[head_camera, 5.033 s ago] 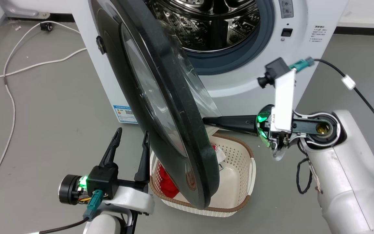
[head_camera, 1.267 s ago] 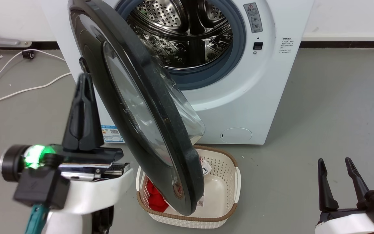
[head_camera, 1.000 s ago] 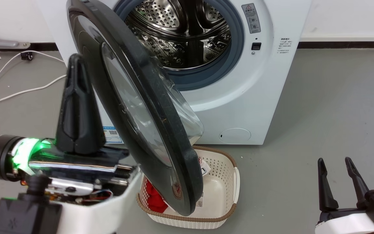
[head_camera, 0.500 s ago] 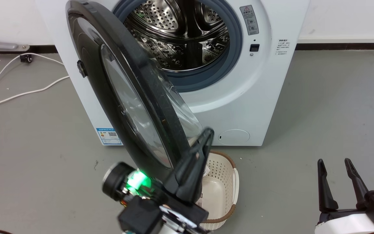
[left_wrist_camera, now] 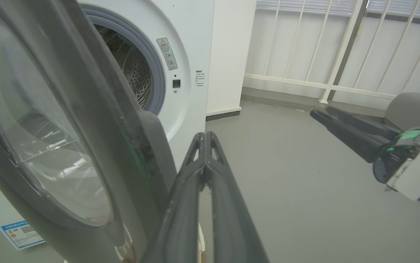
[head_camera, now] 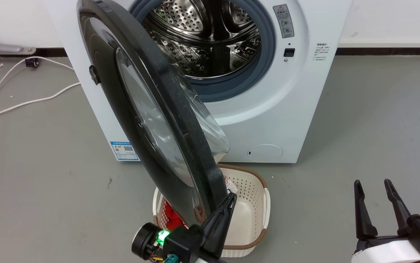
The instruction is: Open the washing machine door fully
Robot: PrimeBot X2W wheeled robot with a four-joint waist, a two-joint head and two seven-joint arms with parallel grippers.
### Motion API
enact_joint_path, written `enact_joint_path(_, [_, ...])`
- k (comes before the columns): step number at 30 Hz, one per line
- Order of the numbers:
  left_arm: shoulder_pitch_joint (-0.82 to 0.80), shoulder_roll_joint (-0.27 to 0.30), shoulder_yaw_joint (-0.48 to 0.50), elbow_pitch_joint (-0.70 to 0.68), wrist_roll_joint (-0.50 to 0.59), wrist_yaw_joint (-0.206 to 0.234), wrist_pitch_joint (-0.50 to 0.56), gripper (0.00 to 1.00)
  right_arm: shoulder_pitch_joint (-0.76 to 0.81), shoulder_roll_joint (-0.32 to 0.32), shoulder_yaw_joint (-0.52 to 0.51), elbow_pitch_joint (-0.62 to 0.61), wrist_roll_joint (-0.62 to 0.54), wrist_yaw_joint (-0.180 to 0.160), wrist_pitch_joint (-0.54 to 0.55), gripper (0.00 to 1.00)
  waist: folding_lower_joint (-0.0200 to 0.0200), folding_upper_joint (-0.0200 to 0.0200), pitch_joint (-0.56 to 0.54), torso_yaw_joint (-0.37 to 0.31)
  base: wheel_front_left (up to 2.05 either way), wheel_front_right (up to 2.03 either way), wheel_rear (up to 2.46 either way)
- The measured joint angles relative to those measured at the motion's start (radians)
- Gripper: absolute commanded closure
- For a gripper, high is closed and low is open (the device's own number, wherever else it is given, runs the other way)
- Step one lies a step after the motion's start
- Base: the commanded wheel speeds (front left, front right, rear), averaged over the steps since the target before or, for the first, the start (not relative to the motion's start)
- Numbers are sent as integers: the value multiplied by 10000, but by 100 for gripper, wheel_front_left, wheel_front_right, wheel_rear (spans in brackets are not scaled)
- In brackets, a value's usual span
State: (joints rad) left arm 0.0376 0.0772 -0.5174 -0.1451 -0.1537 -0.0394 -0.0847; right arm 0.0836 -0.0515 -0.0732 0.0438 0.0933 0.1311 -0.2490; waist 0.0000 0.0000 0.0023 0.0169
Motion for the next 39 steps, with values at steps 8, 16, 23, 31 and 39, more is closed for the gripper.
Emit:
enact_joint_path(8, [-1026, -186, -84, 1361, -226, 247, -537, 100, -58, 0, 75, 31, 31, 0, 44, 0, 0, 0, 247, -87, 0, 0, 0])
enact_joint_path(16, [-1964, -257, -462, 2355, -539, 568, -915, 100, -222, 0, 127, 176, 155, 0, 40, 0, 0, 0, 419, -287, 0, 0, 0])
enact_joint_path(23, [-2271, -318, -606, 2849, -731, 871, -1035, 100, -277, 0, 117, 280, 238, 0, 29, 0, 0, 0, 475, -337, 0, 0, 0])
enact_joint_path(31, [-2241, -320, -654, 3005, -821, 1106, -1047, 100, -277, 0, 150, 385, 336, 0, 19, 0, 0, 0, 382, -232, 0, 0, 0])
enact_joint_path(39, [-1819, -165, -627, 2907, -882, 1404, -1049, 100, -256, 0, 174, 407, 366, 0, 23, 0, 0, 0, 199, -114, 0, 0, 0])
